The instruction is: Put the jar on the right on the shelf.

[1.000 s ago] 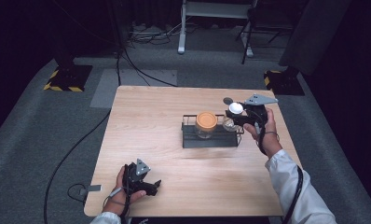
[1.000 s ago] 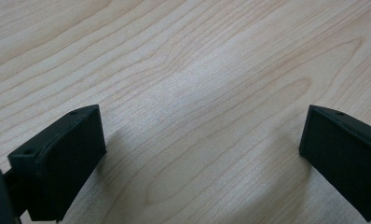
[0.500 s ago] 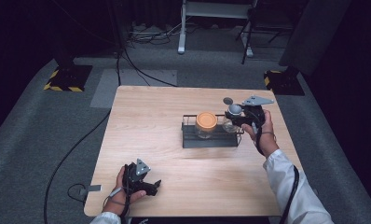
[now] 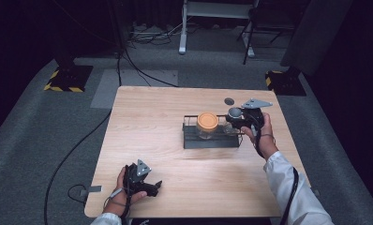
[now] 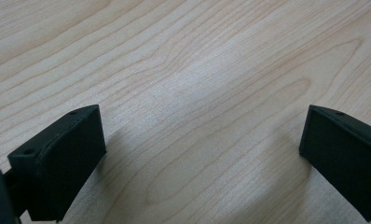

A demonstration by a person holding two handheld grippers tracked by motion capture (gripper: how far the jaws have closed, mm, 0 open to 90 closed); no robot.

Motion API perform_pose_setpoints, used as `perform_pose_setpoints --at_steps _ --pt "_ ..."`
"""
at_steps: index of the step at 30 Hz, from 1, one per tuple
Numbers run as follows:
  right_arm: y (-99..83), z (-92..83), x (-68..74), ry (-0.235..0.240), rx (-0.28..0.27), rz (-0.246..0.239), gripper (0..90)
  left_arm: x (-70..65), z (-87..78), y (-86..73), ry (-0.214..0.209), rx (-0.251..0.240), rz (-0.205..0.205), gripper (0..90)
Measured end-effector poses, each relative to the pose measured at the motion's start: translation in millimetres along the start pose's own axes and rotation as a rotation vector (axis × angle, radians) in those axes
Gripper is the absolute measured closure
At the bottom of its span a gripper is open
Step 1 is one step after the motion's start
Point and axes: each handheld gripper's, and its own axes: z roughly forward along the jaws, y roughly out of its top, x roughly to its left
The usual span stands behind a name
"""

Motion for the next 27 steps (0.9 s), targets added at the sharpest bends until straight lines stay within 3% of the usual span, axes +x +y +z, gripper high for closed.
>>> perform_pose_setpoints --at_steps 27 --pt "-8.4 7.9 -1.3 0.005 0.018 0.025 39.4 0.1 0.0 0.0 -0.001 0.0 0.001 0.0"
